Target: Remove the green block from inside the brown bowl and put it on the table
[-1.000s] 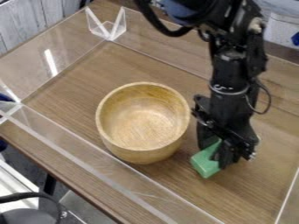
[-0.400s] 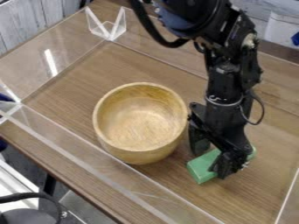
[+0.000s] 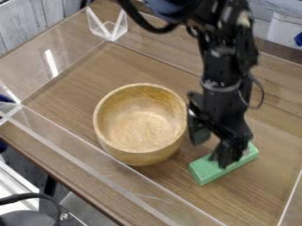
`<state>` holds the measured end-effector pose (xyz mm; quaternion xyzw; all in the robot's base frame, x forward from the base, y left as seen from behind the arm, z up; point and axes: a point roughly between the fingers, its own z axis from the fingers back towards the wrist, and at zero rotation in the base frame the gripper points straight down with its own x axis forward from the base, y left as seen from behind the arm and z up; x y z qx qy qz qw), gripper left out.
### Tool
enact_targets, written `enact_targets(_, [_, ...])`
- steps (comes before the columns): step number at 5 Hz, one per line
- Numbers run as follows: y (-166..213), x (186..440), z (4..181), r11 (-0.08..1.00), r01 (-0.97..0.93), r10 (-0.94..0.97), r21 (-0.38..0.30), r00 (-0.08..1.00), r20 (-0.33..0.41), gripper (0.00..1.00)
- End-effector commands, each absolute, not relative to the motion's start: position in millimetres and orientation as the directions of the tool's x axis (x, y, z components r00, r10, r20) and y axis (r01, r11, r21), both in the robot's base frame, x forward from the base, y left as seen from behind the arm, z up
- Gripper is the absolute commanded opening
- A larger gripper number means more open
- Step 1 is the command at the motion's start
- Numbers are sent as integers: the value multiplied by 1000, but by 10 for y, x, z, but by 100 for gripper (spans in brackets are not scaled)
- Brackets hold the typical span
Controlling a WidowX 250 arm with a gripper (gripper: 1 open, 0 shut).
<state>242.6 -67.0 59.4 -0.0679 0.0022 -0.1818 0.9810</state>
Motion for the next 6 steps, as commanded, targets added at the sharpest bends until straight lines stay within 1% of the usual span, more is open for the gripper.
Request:
enact_targets(1, [-541, 2589, 1013, 928, 350, -332, -132, 933, 140, 100])
enact_targets(2, [-275, 2671, 1277, 942, 317, -296, -109, 940, 172, 100])
enact_targets(3, [-483, 2623, 1200, 919, 377, -357, -115, 919, 167, 100])
enact_targets(4, [-756, 2625, 1098, 908, 400, -380, -128, 912, 152, 100])
enact_targets(5, [-1015, 2641, 949, 901, 412, -396, -139, 909, 128, 100])
enact_targets(6, [-1153, 2686, 815, 884, 449, -439, -133, 893, 98, 100])
